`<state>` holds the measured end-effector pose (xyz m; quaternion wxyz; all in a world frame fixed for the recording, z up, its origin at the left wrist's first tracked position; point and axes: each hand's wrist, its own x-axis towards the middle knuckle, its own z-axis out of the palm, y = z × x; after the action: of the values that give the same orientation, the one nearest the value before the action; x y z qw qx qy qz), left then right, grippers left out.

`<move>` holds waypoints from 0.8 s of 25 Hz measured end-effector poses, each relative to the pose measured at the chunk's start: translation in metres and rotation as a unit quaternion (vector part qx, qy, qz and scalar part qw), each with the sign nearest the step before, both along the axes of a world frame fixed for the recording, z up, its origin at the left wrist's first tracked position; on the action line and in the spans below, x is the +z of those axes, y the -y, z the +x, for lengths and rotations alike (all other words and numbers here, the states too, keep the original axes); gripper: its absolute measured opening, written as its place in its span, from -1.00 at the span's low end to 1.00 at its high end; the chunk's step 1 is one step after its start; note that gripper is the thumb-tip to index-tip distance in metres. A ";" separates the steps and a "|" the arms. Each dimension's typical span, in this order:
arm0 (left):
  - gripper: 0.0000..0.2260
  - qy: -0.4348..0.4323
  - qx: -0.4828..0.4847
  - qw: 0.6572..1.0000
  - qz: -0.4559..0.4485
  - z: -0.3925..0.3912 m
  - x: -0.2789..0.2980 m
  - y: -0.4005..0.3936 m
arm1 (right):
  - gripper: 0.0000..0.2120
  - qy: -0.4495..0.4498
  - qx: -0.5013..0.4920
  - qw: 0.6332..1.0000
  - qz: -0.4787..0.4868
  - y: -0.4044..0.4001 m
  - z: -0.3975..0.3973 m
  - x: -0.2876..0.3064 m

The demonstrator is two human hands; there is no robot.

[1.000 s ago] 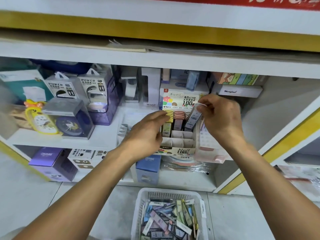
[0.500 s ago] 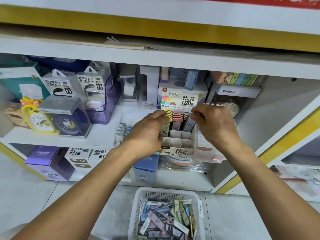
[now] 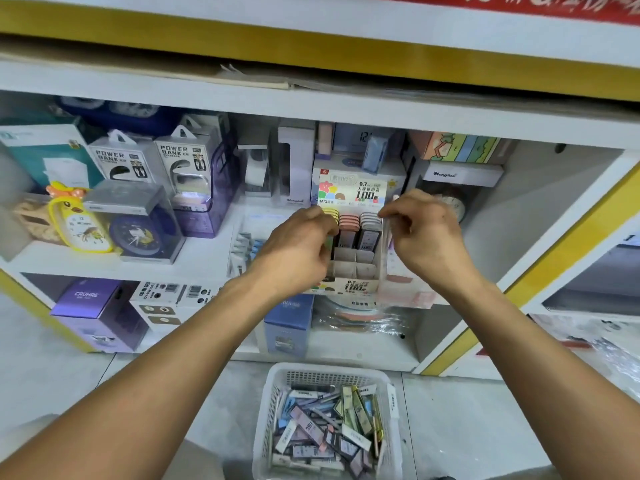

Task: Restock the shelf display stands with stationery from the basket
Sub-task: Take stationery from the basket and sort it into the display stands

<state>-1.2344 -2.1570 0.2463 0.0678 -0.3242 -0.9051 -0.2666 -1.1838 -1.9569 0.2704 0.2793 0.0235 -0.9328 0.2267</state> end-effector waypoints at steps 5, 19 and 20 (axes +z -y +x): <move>-0.80 0.093 -0.049 0.990 -0.098 0.041 -0.034 -0.008 | -0.74 0.179 0.030 0.980 0.078 0.024 0.046 -0.043; -0.67 0.307 -0.130 0.847 -0.413 0.109 -0.304 0.003 | -0.72 0.572 -0.053 0.819 -0.009 0.018 0.150 -0.343; -0.65 0.297 -0.143 0.854 -0.403 0.111 -0.317 -0.001 | -0.73 0.558 -0.064 0.827 -0.017 0.021 0.152 -0.353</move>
<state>-1.1231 -2.1559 -0.0708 -0.3795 -0.3543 -0.8541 0.0307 -1.0321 -1.9780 -0.0823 -0.2746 -0.1715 -0.9251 0.1984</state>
